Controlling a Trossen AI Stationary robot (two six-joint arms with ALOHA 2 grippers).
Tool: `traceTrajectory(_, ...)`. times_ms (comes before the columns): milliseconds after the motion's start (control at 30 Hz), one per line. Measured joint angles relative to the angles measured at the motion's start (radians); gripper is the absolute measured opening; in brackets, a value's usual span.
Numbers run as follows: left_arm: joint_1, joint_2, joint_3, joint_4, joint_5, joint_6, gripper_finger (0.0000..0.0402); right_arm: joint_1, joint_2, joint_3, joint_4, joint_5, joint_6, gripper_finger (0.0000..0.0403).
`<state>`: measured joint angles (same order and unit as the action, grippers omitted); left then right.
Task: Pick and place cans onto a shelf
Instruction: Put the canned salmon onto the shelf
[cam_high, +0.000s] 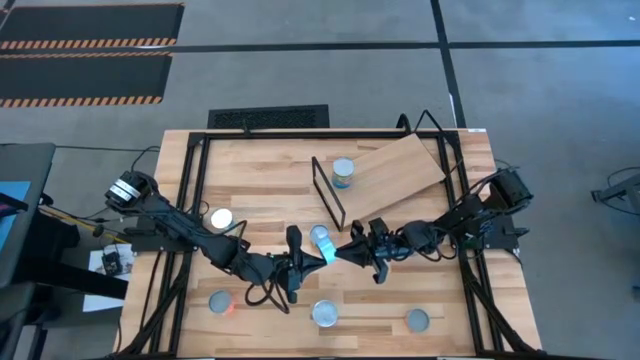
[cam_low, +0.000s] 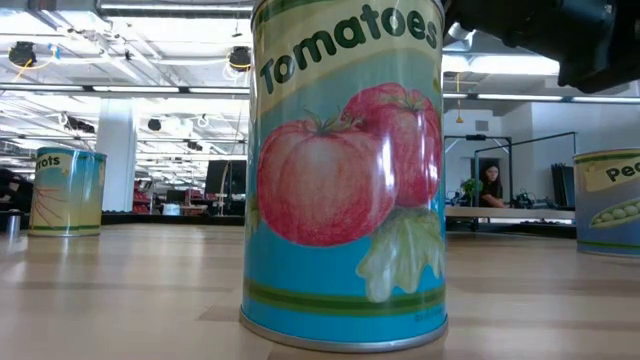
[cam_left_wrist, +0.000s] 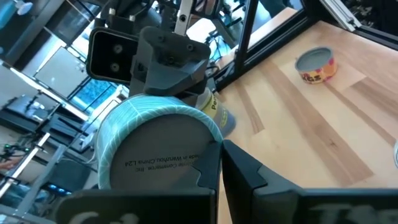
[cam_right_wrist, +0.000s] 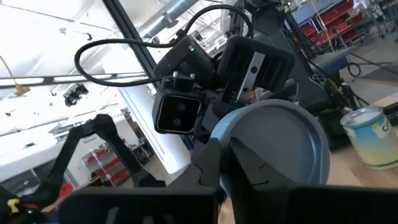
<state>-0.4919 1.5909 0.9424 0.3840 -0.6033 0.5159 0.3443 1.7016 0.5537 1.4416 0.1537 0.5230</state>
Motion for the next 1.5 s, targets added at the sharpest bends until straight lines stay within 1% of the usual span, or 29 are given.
traceTrajectory(167,0.001,0.0,0.0,-0.009,0.009,-0.019,0.0,0.0,0.0,0.0,-0.005,-0.007,-0.012,0.0019)
traceTrajectory(367,0.002,0.0,0.001,-0.008,0.023,-0.03,0.0,0.0,0.001,-0.001,-0.025,-0.025,-0.015,0.0031)
traceTrajectory(567,0.002,0.0,0.002,-0.008,0.027,-0.04,0.0,0.0,0.002,-0.002,-0.041,-0.026,-0.055,0.0025)
traceTrajectory(767,0.012,0.0,0.002,-0.007,0.096,-0.104,0.0,0.001,0.002,-0.002,-0.048,-0.042,-0.096,0.0024)
traceTrajectory(900,0.025,-0.001,0.002,-0.008,0.124,-0.128,0.0,0.0,0.002,-0.002,-0.049,-0.052,-0.128,0.002)
traceTrajectory(1033,0.043,-0.001,0.002,-0.015,0.185,-0.166,0.0,-0.004,0.001,-0.002,-0.073,-0.076,-0.145,0.002)
traceTrajectory(1233,0.065,-0.001,0.002,-0.017,0.244,-0.227,0.0,-0.006,0.001,-0.002,-0.091,-0.081,-0.224,0.0022)
traceTrajectory(1333,0.071,-0.001,0.002,-0.017,0.257,-0.249,0.0,-0.006,0.001,-0.002,-0.093,-0.087,-0.264,0.0024)
traceTrajectory(1500,0.074,-0.001,0.002,-0.016,0.267,-0.288,0.0,-0.018,0.001,-0.002,-0.096,-0.099,-0.27,0.0031)
